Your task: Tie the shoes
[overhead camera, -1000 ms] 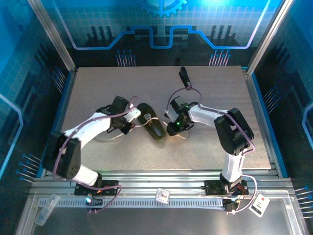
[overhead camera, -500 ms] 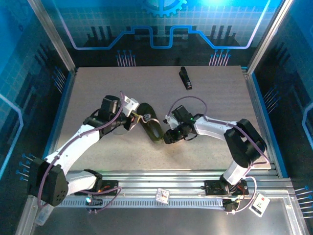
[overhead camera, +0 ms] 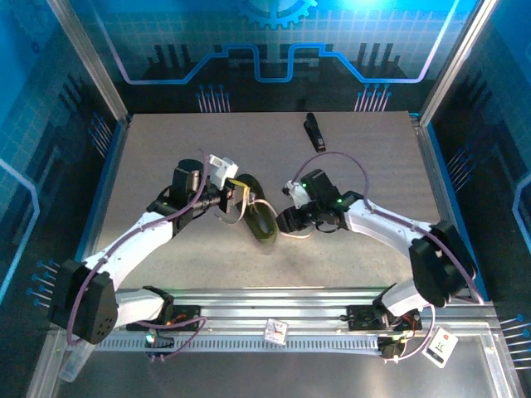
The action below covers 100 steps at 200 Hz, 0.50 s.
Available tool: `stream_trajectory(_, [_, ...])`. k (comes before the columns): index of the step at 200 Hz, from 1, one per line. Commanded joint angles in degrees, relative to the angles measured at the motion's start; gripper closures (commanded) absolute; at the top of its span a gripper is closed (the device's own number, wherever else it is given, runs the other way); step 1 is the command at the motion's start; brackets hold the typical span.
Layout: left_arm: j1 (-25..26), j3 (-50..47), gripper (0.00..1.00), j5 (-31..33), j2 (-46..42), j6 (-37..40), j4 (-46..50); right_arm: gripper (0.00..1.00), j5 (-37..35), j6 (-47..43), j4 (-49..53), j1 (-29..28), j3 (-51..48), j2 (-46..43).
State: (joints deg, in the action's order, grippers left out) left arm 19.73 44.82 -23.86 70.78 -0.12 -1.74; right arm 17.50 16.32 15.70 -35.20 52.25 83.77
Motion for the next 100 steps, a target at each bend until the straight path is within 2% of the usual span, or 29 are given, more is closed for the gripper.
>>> stream_trajectory(1, [0.3,0.2,1.0,-2.4,1.4,-0.8,-1.3,0.52,-2.0,-3.5,-8.1,-0.8,-1.5,-2.2])
stream_trajectory(40, [0.1,2.2,1.0,-3.4,3.4,-3.2,1.3,0.48,-3.4,-8.4,-24.9,-2.9,-3.9,0.5])
stream_trajectory(74, [0.0,3.2,1.0,-4.6,4.5,-5.4,1.6,0.43,-1.8,-16.3,-35.5,-5.1,-2.6,6.0])
stream_trajectory(100, [-0.3,3.6,1.0,-5.4,5.0,-6.4,1.7,0.41,-1.8,-19.2,-39.9,-6.2,-2.2,9.1])
